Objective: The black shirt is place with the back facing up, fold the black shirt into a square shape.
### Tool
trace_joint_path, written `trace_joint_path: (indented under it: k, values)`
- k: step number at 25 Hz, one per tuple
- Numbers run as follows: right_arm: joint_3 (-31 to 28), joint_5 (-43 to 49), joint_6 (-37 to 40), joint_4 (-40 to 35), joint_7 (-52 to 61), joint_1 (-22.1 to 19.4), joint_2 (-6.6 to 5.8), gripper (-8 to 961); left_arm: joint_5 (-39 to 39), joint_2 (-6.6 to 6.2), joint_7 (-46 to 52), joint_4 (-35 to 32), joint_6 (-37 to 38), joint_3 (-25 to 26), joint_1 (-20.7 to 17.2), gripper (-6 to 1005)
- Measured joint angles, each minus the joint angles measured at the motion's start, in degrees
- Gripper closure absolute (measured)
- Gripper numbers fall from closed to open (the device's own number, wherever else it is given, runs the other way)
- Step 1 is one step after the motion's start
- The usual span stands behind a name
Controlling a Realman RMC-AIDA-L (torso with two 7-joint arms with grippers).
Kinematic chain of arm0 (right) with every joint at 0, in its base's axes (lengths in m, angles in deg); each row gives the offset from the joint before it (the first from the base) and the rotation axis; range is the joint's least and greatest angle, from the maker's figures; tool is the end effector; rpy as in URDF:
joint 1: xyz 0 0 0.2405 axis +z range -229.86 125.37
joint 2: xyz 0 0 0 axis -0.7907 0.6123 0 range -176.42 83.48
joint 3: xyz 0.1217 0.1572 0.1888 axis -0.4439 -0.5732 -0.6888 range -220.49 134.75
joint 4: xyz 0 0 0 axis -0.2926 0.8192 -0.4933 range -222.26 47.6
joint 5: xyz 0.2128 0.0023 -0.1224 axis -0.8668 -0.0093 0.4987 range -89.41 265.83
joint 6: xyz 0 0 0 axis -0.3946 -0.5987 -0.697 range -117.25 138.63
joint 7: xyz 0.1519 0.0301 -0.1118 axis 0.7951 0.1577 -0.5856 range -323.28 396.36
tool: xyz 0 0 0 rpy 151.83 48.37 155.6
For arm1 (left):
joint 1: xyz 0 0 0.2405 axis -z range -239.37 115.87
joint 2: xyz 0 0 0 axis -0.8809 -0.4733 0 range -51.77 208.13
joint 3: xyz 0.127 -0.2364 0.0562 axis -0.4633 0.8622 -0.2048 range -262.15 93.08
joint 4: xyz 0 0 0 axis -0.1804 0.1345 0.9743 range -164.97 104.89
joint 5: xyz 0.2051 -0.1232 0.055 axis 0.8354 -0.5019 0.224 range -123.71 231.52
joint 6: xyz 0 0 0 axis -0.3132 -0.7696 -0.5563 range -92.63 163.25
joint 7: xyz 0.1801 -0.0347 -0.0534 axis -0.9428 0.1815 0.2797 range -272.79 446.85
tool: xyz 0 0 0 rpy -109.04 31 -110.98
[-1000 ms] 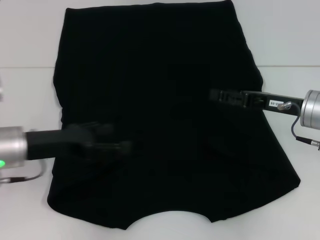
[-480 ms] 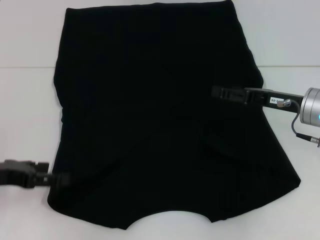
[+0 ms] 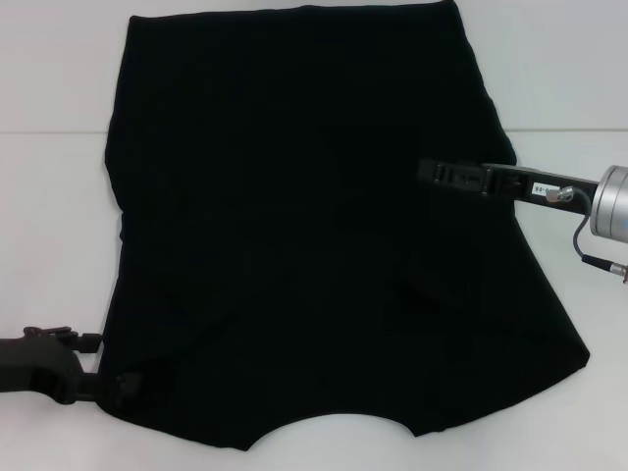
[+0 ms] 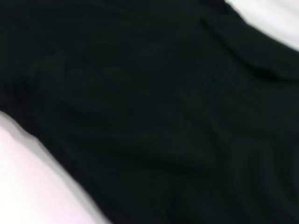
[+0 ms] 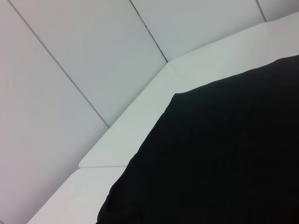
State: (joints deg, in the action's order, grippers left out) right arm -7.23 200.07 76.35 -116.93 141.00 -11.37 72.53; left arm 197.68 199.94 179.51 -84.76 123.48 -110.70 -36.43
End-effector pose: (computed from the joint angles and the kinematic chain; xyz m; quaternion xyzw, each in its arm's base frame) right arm 0.2598 0.4785 -0.0532 -0.8244 0.4425 0.2813 0.2132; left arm -0.3798 0.3485 0.0000 -0.9102 -0.3578 -0.0446 0.2037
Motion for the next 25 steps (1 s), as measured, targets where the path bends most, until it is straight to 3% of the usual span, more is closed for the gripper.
trace_joint_path:
  k: [7, 15, 23, 25]
  values:
    - [0.0, -0.2, 0.3, 0.0, 0.5, -0.2, 0.05, 67, -0.4, 1.26, -4.2, -0.1, -4.0, -1.4, -1.1, 90]
    - [-0.1, -0.2, 0.3, 0.0, 0.5, -0.2, 0.09, 71, -0.4, 1.39, -4.8, -0.6, -3.4, -1.3, -1.3, 163]
    - [-0.1, -0.3, 0.2, 0.0, 0.4, -0.4, -0.05, 72, -0.4, 0.95, -4.6, -0.4, -1.9, -1.1, -1.3, 528]
    - [-0.1, -0.3, 0.3, 0.0, 0.4, -0.6, -0.10, 72, -0.4, 0.95, -4.5, -0.4, -1.8, -1.1, -1.3, 568]
